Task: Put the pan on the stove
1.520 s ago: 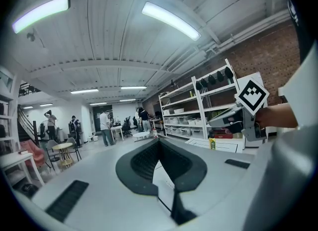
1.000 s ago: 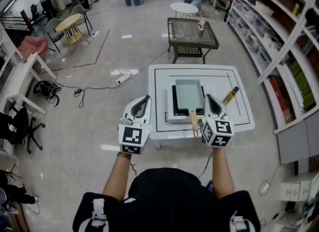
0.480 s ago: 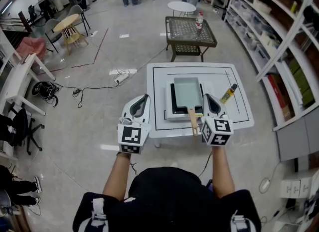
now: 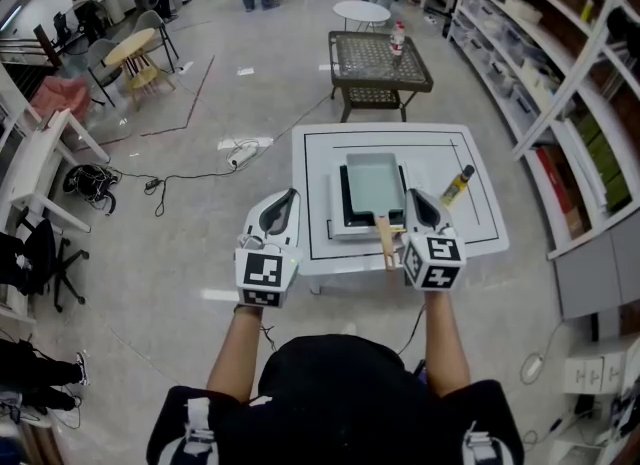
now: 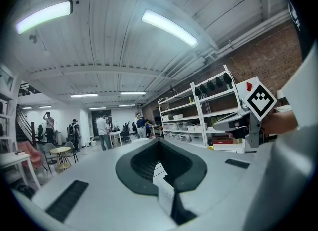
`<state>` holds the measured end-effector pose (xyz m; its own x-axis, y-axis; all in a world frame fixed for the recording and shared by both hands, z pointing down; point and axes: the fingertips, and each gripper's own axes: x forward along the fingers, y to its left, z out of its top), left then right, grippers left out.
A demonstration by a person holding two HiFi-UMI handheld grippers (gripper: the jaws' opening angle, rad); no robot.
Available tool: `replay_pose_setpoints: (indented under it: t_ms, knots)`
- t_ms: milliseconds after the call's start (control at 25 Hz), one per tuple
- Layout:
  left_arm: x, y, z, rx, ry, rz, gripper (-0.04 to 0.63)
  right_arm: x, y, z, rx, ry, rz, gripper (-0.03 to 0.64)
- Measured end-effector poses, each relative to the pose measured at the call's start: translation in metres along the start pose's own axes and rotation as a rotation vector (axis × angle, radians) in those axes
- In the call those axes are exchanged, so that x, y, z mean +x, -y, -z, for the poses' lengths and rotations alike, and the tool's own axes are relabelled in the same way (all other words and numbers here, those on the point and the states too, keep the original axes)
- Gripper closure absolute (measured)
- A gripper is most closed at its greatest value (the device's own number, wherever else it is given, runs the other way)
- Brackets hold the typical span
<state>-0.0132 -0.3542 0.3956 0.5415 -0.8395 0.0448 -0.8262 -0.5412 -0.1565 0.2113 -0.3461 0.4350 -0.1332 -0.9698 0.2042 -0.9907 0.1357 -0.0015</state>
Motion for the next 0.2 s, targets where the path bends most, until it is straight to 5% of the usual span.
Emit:
replay_pose_setpoints:
  t_ms: [200]
  knots:
    - [0.0017,0.0029,0.0014,0.002,0.000,0.007,0.571,0.0009,-0.0006,0.0009,0.005,0.001,-0.003,0.583]
